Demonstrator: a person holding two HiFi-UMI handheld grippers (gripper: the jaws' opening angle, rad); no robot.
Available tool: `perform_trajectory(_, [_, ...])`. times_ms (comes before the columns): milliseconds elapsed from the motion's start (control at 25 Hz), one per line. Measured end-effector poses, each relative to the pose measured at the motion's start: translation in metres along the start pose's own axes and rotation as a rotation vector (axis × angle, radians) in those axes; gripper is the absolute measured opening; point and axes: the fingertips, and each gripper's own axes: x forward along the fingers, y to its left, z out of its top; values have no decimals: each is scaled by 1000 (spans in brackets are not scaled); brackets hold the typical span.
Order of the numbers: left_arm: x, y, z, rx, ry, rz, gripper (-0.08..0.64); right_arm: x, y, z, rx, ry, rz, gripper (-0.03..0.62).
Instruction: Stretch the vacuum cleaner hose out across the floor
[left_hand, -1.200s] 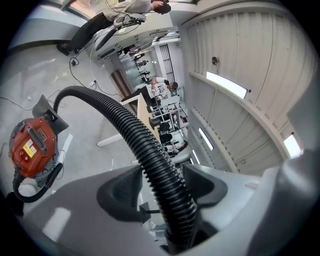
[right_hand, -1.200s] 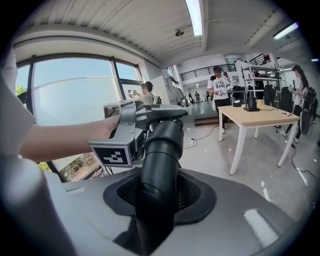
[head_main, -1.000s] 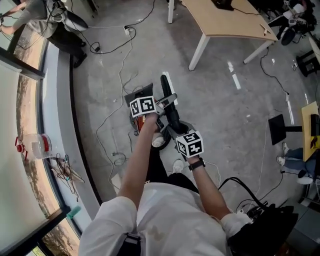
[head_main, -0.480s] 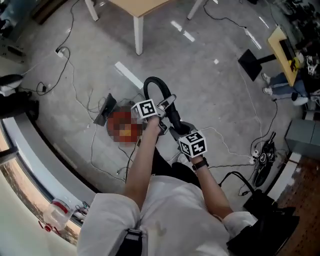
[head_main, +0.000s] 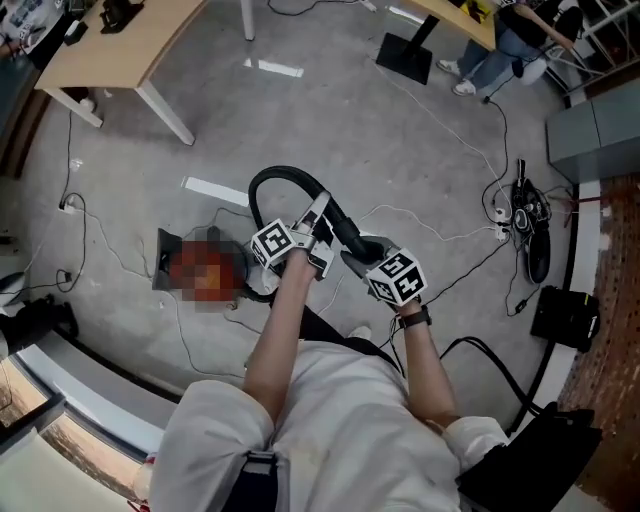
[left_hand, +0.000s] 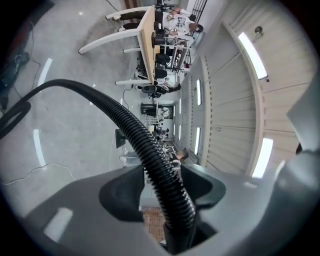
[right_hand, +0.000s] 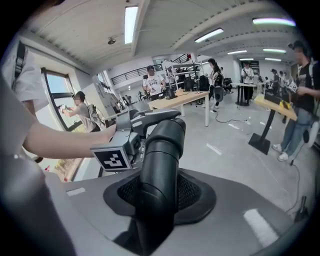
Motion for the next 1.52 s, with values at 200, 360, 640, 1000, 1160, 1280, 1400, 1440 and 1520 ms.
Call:
perform_trajectory(200, [10, -4, -171, 48, 81, 9, 224, -122, -28, -122, -49, -7, -113, 143])
perform_trajectory(360, [32, -25, -302, 58, 126, -19, 213, -228, -51, -199, -27, -49, -215, 143])
perform_trajectory(640, [87, -64, -458, 79, 356, -61, 207, -349, -75, -266, 113, -165, -382, 143])
perform_trajectory(1000, [167, -56, -689, 110, 693, -100, 189, -502, -154, -409, 301, -151, -680, 146])
perform_trajectory(1160, [209, -38, -761, 88, 699, -73, 176, -549, -202, -459, 374, -172, -655, 147])
perform_trajectory(1280, [241, -32, -801, 50, 658, -40, 167, -581, -236, -480, 426, -177, -595, 147])
perform_trajectory(1400, [258, -28, -836, 42, 644, -30, 167, -609, -255, -503, 418, -159, -567, 147])
perform_trajectory(1440, [263, -27, -847, 38, 636, -27, 167, -618, -262, -511, 410, -157, -562, 148])
perform_trajectory(1520, [264, -23, -869, 29, 618, -9, 164, -631, -266, -529, 401, -160, -539, 149])
